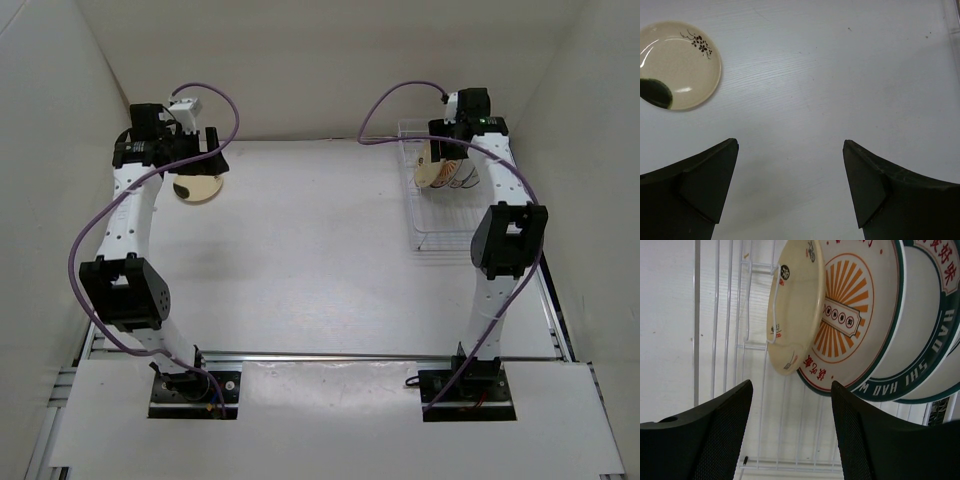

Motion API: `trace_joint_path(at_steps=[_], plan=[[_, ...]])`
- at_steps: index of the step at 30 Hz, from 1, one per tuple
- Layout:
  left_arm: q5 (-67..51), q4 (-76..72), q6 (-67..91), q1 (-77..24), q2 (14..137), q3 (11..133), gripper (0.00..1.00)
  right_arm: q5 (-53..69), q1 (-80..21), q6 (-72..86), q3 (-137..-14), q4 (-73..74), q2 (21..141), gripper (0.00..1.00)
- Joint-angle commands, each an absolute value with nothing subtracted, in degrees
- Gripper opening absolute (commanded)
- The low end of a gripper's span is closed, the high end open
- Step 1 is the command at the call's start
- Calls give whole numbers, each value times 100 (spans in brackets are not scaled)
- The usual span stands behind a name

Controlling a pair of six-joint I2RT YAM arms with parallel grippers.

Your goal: Unload the plates from the dish rack

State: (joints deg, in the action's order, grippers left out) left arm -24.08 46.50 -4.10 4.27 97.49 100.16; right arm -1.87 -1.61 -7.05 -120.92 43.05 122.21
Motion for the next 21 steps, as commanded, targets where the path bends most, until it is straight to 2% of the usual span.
trace_joint_path(at_steps=[1,8,15,21], plan=[[-2488,4702,-492,439,9326,9940,96,-351,-132,-808,-12489,4069,12418,68],[-2487,4702,-544,439,9272,9817,96,-404,-132,-861,-12858,4017,12884,64],[-2487,4755,-545,439,9220,9712,96,-457,-132,-861,-13165,3902,13262,55],[-2487,4755,-545,439,9220,9659,96,-571,-132,-914,-13333,3850,13491,30]])
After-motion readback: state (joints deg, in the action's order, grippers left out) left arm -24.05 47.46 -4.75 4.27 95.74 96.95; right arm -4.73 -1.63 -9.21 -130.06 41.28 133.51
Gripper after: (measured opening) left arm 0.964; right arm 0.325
